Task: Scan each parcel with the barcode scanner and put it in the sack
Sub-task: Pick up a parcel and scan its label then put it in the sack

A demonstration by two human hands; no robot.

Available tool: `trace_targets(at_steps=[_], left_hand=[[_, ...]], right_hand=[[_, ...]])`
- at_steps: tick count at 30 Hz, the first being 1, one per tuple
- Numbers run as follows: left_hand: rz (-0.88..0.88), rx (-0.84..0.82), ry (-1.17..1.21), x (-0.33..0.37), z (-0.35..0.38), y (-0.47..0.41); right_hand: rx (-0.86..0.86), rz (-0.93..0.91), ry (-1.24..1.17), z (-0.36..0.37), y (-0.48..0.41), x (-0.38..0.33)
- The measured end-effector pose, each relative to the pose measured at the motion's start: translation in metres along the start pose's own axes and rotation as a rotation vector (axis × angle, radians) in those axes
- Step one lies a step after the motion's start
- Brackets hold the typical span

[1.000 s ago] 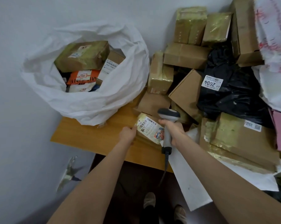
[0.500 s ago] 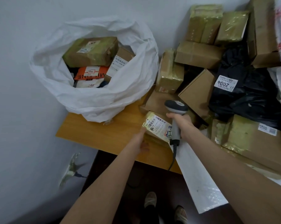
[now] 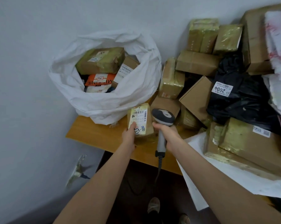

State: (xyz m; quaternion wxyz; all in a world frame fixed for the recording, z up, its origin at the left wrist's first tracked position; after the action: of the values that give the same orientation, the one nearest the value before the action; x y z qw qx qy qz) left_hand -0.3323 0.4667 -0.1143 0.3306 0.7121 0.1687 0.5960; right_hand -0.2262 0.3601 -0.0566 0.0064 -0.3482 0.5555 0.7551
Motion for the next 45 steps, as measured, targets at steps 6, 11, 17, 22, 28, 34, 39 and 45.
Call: trace_targets(at_steps=[6, 11, 17, 22, 28, 34, 39, 45], left_hand=[[0.037, -0.354, -0.001, 0.033, -0.013, 0.037], [0.151, -0.542, -0.158, 0.062, -0.010, 0.062], [0.184, -0.682, -0.204, 0.082, 0.010, 0.080], [0.330, -0.610, -0.088, 0.080, 0.033, 0.085], [0.425, -0.597, -0.074, 0.068, 0.051, 0.085], [0.466, -0.556, -0.117, 0.056, 0.058, 0.078], [0.461, -0.522, -0.132, 0.052, 0.059, 0.078], [0.465, -0.491, -0.151, 0.049, 0.058, 0.076]], right_hand=[[0.022, -0.082, -0.156, -0.017, 0.043, -0.003], [-0.008, -0.198, -0.233, -0.042, 0.072, -0.015], [0.010, -0.327, -0.260, -0.073, 0.092, -0.027], [0.031, -0.397, -0.212, -0.090, 0.114, -0.021], [0.006, -0.449, -0.093, -0.084, 0.145, -0.003], [0.008, -0.484, -0.088, -0.081, 0.157, 0.005], [0.023, -0.467, -0.057, -0.082, 0.157, 0.006], [0.015, -0.440, -0.043, -0.082, 0.160, 0.007]])
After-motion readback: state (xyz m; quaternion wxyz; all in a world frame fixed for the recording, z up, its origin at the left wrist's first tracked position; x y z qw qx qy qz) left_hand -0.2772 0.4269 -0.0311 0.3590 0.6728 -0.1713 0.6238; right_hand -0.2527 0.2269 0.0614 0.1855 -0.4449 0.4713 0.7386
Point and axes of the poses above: each hand's wrist, its own y-axis away from the middle knuckle, its own z-axis out of the palm, x = y × z, the point moved 1 cm from there along -y, towards the middle knuckle, and after that the axes turned 8 degrees about z, right-handed, at the moved point
